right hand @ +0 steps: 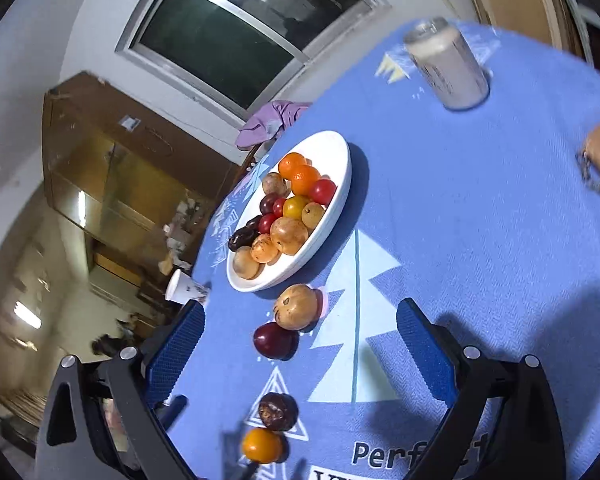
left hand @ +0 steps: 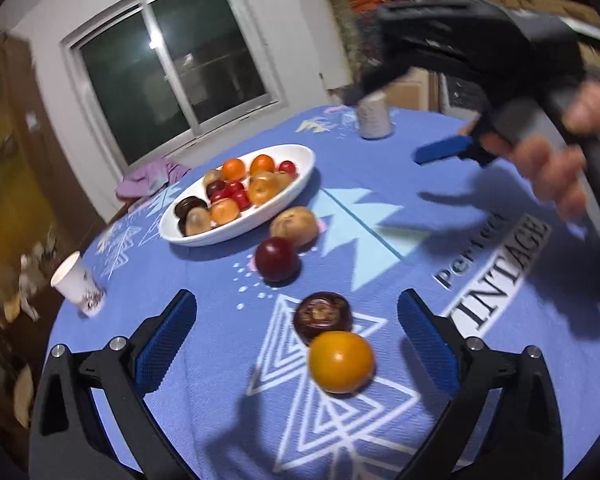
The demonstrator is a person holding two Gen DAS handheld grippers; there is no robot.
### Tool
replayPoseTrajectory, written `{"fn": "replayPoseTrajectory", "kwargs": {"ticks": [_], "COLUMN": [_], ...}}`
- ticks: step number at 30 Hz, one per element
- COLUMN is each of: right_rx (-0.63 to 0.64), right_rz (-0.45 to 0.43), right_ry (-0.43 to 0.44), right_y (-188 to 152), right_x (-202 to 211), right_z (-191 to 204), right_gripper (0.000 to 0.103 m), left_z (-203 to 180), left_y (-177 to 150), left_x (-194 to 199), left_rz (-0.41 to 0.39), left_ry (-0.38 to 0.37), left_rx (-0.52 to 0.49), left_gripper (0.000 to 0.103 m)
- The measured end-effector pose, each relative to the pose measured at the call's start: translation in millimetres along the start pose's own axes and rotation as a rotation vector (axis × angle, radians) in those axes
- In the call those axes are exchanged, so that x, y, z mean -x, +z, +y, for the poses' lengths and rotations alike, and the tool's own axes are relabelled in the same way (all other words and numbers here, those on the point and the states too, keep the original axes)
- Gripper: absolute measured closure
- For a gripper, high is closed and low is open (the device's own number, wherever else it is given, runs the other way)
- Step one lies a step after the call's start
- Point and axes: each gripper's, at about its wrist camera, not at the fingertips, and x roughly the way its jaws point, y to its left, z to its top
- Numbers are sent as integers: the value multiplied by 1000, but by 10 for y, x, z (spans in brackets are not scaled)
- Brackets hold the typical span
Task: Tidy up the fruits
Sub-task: 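Move both open tools back toward the remaining fruits on the cloth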
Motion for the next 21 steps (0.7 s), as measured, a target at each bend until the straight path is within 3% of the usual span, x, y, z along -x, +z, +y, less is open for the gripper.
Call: {"fn": "replayPoseTrajectory", "kwargs": {"ticks": [3, 5, 10, 16, 18, 21], "right_rx": [-22, -22, 7, 92, 146, 210], "right_rz": [4, 11, 44, 102, 132, 208], "right_ry": [-3, -4, 4, 9, 14, 49], "right_y": [-2, -25, -62, -159, -234, -389], "right_x": [-2, -15, -54, -152, -203, -327], "right_z": [-55, -49, 32, 198, 292, 421], "right_gripper": [5, 5, 5, 5, 5, 6], "left_z": [1, 149, 520, 876, 1034, 1204], "left_y": [-13, -32, -195, -465, -514, -532], "left_x": [-131, -229, -361, -186, -154, -126], "left_rz": [63, 113, 226, 220, 205, 186], "left_ry": [6, -15, -177, -151, -118, 113], "left_rx": [-5, 60, 250, 352, 417, 419], "left_gripper": [4, 4, 4, 4, 4, 4]}}
